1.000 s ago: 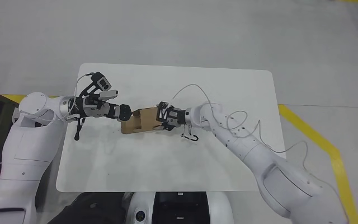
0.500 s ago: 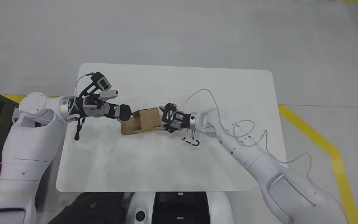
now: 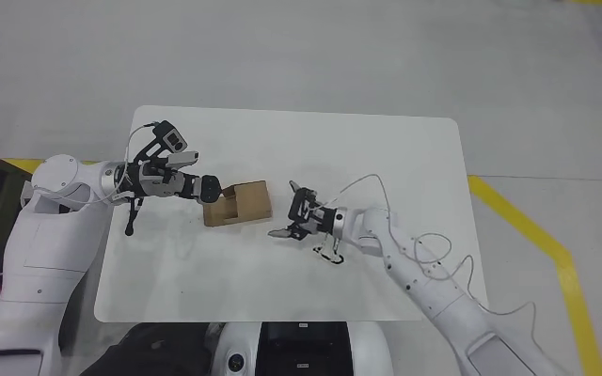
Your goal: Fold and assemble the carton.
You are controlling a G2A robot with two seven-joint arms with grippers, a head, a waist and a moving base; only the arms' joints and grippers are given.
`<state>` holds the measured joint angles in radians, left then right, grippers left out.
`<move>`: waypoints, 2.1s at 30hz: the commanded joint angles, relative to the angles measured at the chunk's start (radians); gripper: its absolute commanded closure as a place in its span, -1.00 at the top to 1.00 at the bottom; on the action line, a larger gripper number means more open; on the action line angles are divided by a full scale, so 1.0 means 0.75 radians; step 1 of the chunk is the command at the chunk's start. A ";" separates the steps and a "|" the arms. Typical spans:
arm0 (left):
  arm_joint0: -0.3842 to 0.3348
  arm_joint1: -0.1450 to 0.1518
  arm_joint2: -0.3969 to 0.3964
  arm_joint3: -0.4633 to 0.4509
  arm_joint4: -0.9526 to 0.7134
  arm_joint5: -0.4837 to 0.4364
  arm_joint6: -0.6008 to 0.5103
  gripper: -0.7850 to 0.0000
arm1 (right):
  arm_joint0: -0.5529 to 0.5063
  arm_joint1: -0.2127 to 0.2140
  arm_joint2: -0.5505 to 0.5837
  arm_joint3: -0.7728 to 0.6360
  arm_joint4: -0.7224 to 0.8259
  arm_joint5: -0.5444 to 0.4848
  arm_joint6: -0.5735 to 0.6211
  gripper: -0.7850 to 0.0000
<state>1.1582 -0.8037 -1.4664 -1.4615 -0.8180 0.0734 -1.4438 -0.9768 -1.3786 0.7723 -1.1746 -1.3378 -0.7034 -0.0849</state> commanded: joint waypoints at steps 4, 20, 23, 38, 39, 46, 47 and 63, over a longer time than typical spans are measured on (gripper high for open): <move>0.000 0.000 0.000 0.000 0.000 0.000 0.000 1.00 | -0.049 -0.005 -0.034 -0.037 0.014 0.003 0.028 1.00; 0.000 0.000 0.000 0.000 0.000 0.000 0.000 1.00 | -0.031 -0.079 -0.233 0.070 -0.013 -0.047 -0.045 1.00; 0.000 0.000 0.000 0.000 0.000 0.000 0.000 1.00 | -0.038 -0.091 -0.272 0.060 -0.031 -0.071 -0.056 1.00; 0.000 0.000 0.000 0.000 0.000 0.000 0.000 1.00 | -0.090 -0.058 -0.217 -0.031 -0.158 0.012 -0.202 1.00; 0.000 0.000 0.000 0.000 0.000 0.000 0.000 1.00 | -0.097 -0.050 -0.201 -0.038 -0.158 0.003 -0.213 1.00; 0.000 0.000 0.000 0.000 0.000 0.000 0.000 1.00 | -0.136 -0.011 -0.148 -0.139 -0.178 -0.108 -0.221 1.00; 0.000 0.000 0.000 0.000 0.000 0.000 0.000 1.00 | -0.136 -0.007 -0.138 -0.154 -0.186 -0.104 -0.221 1.00; 0.000 0.000 0.000 0.000 0.000 0.000 0.000 1.00 | 0.155 -0.068 -0.154 0.176 -0.233 -0.027 -0.321 1.00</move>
<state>1.1582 -0.8037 -1.4664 -1.4615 -0.8180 0.0734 -1.4438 -0.8828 -1.4221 0.6695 -1.0800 -1.5082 -0.7174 -0.3283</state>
